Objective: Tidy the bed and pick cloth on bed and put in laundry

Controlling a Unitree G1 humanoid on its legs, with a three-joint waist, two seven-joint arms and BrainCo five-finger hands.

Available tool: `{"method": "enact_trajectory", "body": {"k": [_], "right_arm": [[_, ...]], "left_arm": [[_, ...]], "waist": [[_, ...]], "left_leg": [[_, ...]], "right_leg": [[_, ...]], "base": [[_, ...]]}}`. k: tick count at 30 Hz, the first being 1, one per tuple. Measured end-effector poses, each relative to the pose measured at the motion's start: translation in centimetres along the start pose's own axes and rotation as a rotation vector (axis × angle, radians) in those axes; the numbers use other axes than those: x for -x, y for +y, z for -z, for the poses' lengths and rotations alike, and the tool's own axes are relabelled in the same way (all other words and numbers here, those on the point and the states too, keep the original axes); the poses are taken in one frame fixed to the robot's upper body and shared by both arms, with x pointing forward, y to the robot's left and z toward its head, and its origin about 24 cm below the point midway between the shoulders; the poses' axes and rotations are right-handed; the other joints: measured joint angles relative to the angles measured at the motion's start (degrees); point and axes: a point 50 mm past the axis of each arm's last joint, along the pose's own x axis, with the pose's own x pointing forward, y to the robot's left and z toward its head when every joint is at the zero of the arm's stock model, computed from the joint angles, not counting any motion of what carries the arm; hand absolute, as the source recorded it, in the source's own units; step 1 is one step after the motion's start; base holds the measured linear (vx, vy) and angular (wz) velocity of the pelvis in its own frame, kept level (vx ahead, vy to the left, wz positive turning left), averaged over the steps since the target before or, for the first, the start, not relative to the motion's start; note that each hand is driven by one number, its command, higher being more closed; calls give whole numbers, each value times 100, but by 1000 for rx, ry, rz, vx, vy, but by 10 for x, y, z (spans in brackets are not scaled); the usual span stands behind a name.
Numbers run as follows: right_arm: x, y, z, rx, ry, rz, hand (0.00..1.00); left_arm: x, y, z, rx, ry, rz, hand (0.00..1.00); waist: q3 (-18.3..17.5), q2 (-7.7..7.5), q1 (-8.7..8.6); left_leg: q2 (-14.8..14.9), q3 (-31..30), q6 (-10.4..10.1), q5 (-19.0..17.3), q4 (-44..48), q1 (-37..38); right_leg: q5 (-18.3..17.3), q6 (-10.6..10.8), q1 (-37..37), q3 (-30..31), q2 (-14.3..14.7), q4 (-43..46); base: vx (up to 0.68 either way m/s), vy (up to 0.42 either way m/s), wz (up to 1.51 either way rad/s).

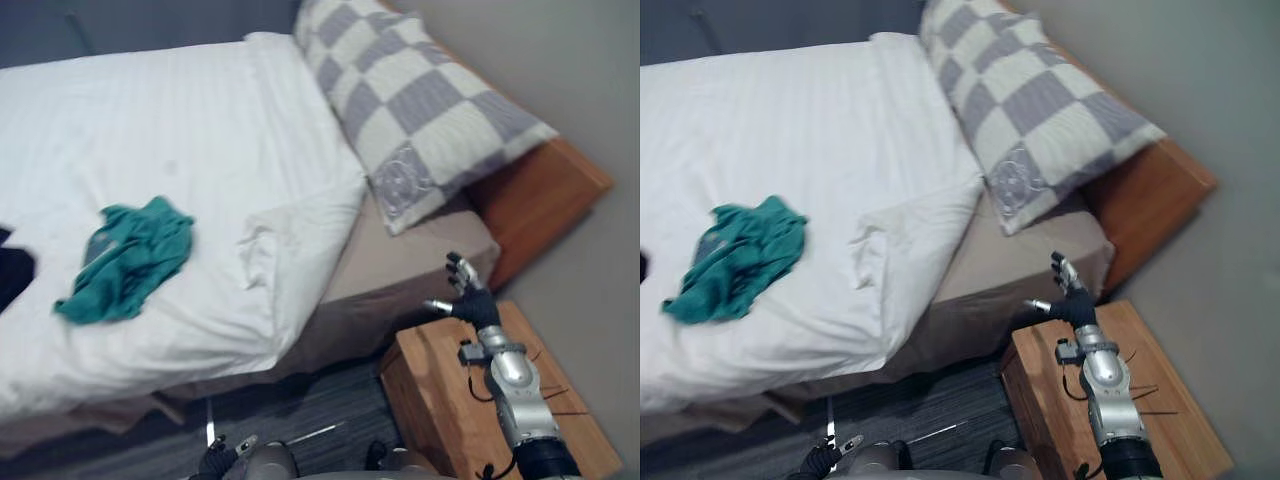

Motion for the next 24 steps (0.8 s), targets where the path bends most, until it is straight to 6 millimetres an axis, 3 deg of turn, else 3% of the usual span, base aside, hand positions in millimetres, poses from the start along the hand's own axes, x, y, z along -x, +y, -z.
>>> {"method": "enact_trajectory", "body": {"k": [2, 4, 6, 8, 11, 14, 18, 19, 24], "right_arm": [[-21, 2, -17, 48, -44, -14, 0], [-41, 2, -33, 84, -79, -14, 0], [-66, 0, -52, 132, -109, -24, 0], [-93, -3, -86, 192, -191, -18, 0], [-126, -17, -154, 287, -348, 22, 0], [-140, -15, -187, 372, -404, 18, 0], [-150, 3, -202, 493, -402, -43, 0], [-152, 6, -202, 528, -387, -48, 100], [-161, -5, -192, 681, -242, -30, 100]], "left_arm": [[0, 0, 2, -24, 8, 10, 0], [0, 1, 1, -46, 5, 15, 0], [-1, 2, -3, -51, -10, 20, 0], [-2, 3, -14, -53, -53, 30, 0], [-10, 4, -56, -41, -173, 40, 0], [-12, 3, -86, -35, -273, 49, 0], [-12, -6, -115, -44, -359, 77, 0], [-12, -10, -125, -62, -385, 93, 0], [-9, -23, -154, -59, -462, 133, 0]], "waist": [[-36, -44, 116], [-27, -40, 95], [82, -45, 137], [315, -39, 163], [938, 125, 301], [1332, 290, 323], [1507, 460, 483], [1538, 515, 534], [1619, 669, 587]], "left_leg": [[-350, -281, 41, 446, -736, 121], [-514, -499, 75, 684, -1066, 89], [-553, -681, 120, 797, -1276, 48], [-577, -807, 128, 869, -1272, -172], [-630, -1039, 168, 1116, -1105, -783], [-634, -1100, 159, 1297, -994, -1109], [-633, -1168, 149, 1306, -791, -1652], [-634, -1221, 148, 1307, -696, -1829], [-745, -1370, 92, 1424, -649, -2242]], "right_leg": [[-33, 56, 20, -253, -147, -41], [-64, 101, -3, -428, -203, -45], [-67, 99, -19, -465, -197, -66], [-40, 22, -163, -491, -189, -11], [-2, -75, -631, -558, -206, 204], [-4, -75, -942, -545, -250, 397], [-123, -171, -1485, -484, -285, 743], [-188, -146, -1664, -506, -335, 911], [-492, -170, -2253, -557, -579, 1600]], "base": [[-58, 45, 72], [-57, 53, 83], [-51, 33, 67], [-68, 25, 51], [-86, 45, 52], [-4, 16, 47], [-24, -3, 22], [-9, -38, 23], [-35, -55, 24]]}}
